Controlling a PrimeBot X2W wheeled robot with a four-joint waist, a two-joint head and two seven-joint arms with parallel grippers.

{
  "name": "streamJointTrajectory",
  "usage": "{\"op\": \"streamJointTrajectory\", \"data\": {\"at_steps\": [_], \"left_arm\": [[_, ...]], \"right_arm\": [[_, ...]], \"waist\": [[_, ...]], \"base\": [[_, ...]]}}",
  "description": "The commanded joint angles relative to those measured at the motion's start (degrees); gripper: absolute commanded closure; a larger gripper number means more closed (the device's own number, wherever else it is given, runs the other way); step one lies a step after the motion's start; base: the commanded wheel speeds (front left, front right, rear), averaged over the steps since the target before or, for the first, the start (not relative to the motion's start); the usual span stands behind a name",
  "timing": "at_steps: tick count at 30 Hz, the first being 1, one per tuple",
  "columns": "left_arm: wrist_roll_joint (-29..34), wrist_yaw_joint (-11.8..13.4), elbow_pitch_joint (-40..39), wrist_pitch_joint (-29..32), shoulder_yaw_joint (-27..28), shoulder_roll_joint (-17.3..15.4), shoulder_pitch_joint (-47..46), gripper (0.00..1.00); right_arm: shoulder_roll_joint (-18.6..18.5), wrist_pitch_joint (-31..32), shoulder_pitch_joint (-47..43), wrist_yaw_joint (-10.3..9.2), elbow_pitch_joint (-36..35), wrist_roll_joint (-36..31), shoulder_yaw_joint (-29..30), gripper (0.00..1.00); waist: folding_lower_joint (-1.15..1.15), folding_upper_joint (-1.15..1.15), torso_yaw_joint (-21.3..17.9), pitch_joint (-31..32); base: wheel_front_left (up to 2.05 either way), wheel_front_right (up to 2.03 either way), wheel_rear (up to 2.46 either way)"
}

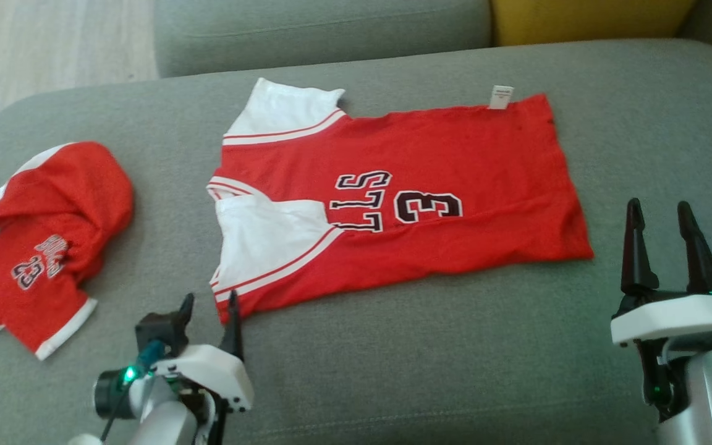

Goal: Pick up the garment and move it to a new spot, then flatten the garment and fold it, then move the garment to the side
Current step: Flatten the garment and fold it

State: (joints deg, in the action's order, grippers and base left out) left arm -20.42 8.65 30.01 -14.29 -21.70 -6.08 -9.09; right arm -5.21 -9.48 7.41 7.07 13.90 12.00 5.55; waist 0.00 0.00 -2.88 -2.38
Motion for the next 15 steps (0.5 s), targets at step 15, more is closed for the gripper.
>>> {"op": "streamJointTrajectory", "data": {"at_steps": [15], "left_arm": [[0.89, -1.10, 17.90, 1.85, 1.94, -0.95, -11.92, 0.00]], "right_arm": [[-0.28, 1.02, 2.19, 0.42, -5.81, -0.49, -2.29, 0.00]], "waist": [[0.00, 0.00, -5.35, -3.42]], "base": [[0.00, 0.00, 0.00]]}}
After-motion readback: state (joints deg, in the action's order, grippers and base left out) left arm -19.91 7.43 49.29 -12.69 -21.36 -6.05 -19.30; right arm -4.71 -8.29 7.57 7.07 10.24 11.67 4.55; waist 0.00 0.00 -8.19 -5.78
